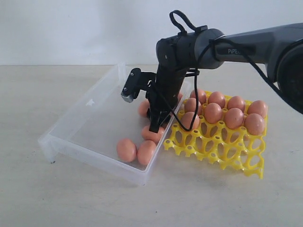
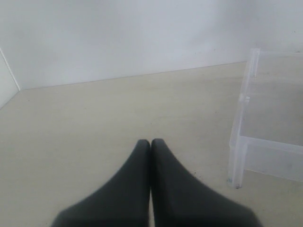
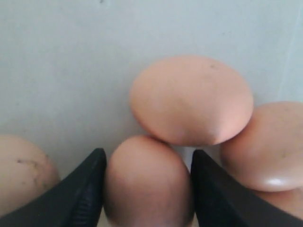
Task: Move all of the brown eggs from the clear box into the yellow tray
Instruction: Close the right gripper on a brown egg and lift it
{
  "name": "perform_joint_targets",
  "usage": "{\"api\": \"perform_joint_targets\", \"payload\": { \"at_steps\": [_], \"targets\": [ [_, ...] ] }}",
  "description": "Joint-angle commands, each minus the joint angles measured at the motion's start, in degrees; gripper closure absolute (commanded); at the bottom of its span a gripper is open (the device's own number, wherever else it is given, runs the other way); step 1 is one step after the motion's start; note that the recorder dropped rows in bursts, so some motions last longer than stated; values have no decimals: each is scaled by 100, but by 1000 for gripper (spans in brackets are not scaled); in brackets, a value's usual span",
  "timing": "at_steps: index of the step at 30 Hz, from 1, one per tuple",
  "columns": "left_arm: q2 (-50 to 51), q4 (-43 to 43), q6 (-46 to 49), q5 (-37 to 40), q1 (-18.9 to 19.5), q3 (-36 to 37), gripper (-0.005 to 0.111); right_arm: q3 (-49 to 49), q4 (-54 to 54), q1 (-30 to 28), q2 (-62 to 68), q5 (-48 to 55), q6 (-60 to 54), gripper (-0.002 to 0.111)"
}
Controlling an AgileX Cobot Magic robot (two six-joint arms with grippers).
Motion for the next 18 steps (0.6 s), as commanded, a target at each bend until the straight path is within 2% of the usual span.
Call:
{"api": "perform_joint_targets", "payload": {
  "at_steps": [1,7,13,18],
  "targets": [
    [-10,-21,-52,-39,7,18,111,24,-58,-23,33,-189,345,109],
    [-10,-21,-52,-39,7,18,111,24,190,-23,-270,90,1109,109],
    [-10,-21,-52,-50,7,18,111,69,1236,-23,-875,291,1527,109],
    [-10,-21,-52,-40,7,18,111,878,1870,-23,-1734,-313,1765,109]
  ]
}}
